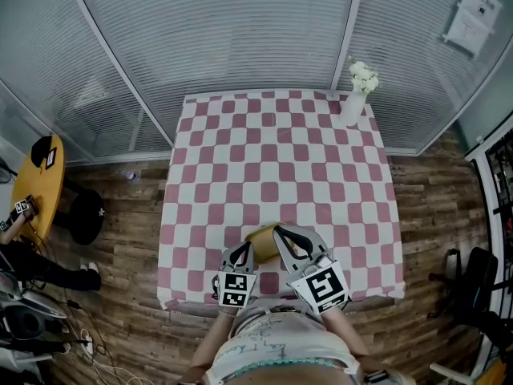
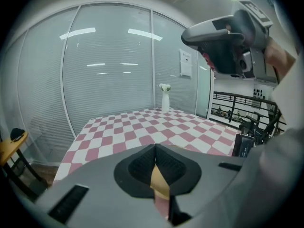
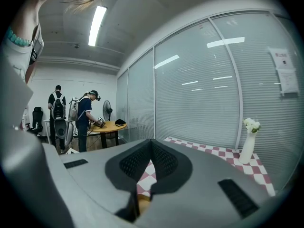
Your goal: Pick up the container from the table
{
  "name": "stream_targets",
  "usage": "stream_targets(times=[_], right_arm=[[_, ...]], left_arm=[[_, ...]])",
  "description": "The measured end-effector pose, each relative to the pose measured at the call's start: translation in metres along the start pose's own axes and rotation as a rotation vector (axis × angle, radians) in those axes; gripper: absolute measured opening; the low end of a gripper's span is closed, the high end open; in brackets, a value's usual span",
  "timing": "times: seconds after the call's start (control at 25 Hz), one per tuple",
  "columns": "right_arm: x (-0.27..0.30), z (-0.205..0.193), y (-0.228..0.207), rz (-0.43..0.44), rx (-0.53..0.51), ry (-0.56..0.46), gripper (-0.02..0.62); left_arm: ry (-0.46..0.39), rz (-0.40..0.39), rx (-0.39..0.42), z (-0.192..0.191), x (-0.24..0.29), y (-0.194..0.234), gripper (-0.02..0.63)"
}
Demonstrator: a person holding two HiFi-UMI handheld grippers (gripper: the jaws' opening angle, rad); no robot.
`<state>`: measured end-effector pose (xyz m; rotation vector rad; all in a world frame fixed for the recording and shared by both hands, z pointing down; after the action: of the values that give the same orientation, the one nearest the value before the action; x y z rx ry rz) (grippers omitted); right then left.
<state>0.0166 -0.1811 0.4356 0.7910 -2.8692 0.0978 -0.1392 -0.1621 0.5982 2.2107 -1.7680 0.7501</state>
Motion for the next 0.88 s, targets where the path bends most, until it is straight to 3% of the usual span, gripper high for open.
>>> stream_targets(times=[0.2,0.36,0.88], right_arm=[[0.0,-0.005,-0.001,-0.006,0.023,0.024,-0.008],[-0.001,-0.005,-0.001,-0.012,0.027,0.022,-0.008],[-0.001,-0.007,-0.001,-0.014,0.031,0.048,-0.007]], left_arm=[[0.088,0.009,0.027,-0.025,0.014,0.002,0.014],[0.164,0.014,-0.01,-0.042,0.022,0.002,0.015],[0.197,0.009,-0.01,-0.057,0.029,0.001,0.015]])
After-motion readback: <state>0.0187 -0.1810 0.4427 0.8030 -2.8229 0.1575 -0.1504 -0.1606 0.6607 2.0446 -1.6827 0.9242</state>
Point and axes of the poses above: the fingertips, and each gripper's own axes: x forward along the fingers, y to its left, z out of its top, the point moved 8 cm from there along -x, backward along the fingers, and after that the axes turned 14 degrees about z, right-handed, at the moved point
